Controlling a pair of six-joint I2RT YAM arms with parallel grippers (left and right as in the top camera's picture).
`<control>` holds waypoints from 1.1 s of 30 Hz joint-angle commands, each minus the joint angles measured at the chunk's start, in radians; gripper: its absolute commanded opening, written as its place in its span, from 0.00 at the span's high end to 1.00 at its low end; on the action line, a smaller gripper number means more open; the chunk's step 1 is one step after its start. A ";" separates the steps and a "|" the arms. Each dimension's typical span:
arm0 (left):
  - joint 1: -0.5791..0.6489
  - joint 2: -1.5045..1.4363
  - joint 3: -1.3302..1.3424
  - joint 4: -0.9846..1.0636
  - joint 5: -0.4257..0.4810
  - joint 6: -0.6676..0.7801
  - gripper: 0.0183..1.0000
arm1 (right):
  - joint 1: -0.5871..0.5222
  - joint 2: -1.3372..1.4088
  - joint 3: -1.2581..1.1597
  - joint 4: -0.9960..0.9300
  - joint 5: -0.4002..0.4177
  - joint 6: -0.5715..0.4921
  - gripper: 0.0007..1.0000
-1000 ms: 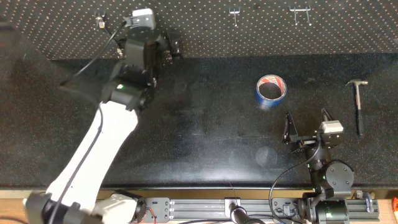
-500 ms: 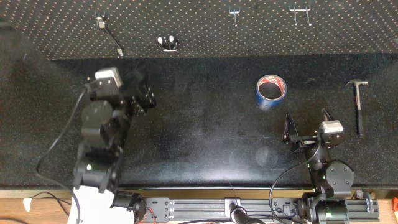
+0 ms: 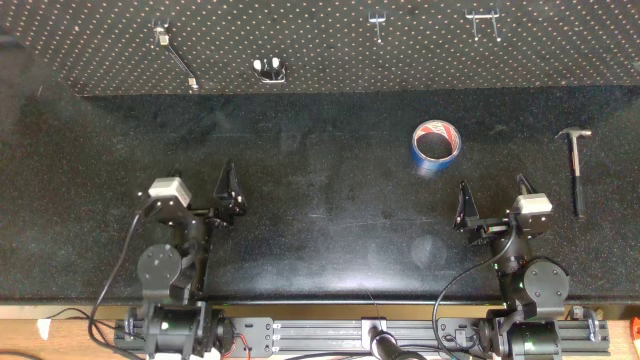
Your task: Place Tools Onto Pegboard
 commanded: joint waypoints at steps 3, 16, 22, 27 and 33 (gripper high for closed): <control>0.014 -0.146 -0.095 0.023 0.021 0.000 0.00 | 0.006 -0.006 -0.003 -0.006 0.009 0.014 0.02; 0.016 -0.322 -0.126 -0.217 0.036 0.142 0.00 | 0.006 -0.006 -0.003 -0.006 0.009 0.014 0.02; 0.035 -0.322 -0.126 -0.218 0.032 0.144 0.00 | 0.006 -0.006 -0.003 -0.006 0.009 0.014 0.02; 0.035 -0.321 -0.126 -0.217 0.032 0.144 0.00 | 0.006 -0.006 -0.003 -0.006 0.009 0.014 0.02; 0.035 -0.321 -0.126 -0.217 0.032 0.144 0.00 | 0.006 -0.006 -0.003 -0.006 0.009 0.014 0.02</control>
